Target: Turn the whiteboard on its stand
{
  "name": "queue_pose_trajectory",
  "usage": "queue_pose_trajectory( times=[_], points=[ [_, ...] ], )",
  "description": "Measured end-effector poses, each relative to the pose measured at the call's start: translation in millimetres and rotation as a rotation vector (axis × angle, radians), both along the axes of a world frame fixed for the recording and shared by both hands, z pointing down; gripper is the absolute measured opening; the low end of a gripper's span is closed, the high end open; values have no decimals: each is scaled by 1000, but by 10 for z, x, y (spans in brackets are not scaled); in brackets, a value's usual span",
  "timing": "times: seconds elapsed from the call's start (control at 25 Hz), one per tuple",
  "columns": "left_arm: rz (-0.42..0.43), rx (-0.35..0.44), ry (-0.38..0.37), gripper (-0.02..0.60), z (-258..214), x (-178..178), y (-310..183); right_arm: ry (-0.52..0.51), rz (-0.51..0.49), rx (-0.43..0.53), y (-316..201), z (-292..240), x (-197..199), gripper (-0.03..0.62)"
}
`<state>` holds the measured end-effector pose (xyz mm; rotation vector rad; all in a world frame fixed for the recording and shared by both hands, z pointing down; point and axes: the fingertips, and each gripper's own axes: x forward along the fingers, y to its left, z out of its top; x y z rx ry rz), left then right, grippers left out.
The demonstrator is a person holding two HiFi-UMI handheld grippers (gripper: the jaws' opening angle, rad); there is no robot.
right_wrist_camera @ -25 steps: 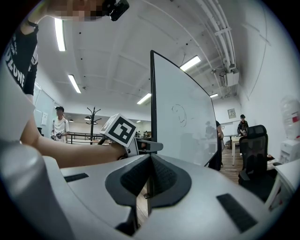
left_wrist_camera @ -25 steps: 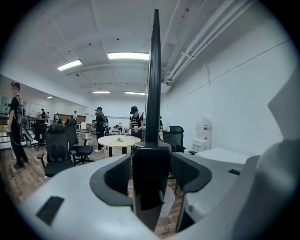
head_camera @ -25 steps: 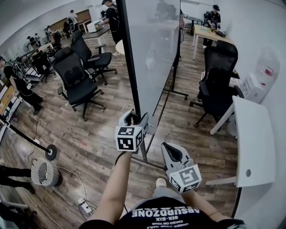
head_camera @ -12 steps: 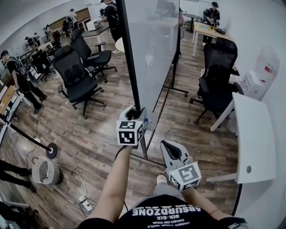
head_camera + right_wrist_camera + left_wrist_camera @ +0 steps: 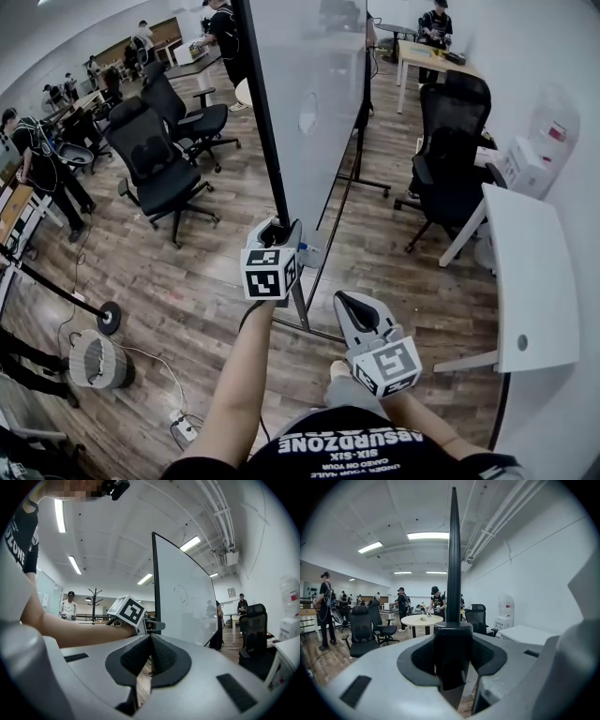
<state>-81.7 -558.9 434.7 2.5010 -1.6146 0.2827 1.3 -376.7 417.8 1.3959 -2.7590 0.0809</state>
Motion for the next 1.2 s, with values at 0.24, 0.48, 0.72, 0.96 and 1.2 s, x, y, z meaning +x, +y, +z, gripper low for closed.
queue_pose_trajectory(
  times=[0.24,0.48,0.72,0.96,1.2],
  points=[
    [0,-5,-2,178,9,9,124,-9,20,-11,143,44,70,-2],
    [-9,-1,2,179,-6,-50,262,-13,34,-12,311,56,87,-2],
    [-13,-2,3,179,-17,-90,420,-19,45,-21,473,81,105,-2],
    [-16,-4,6,179,9,-220,613,-17,46,-23,654,106,3,-2],
    [-18,-3,8,179,-5,-322,800,-16,43,-14,846,75,-82,-2]
  ],
)
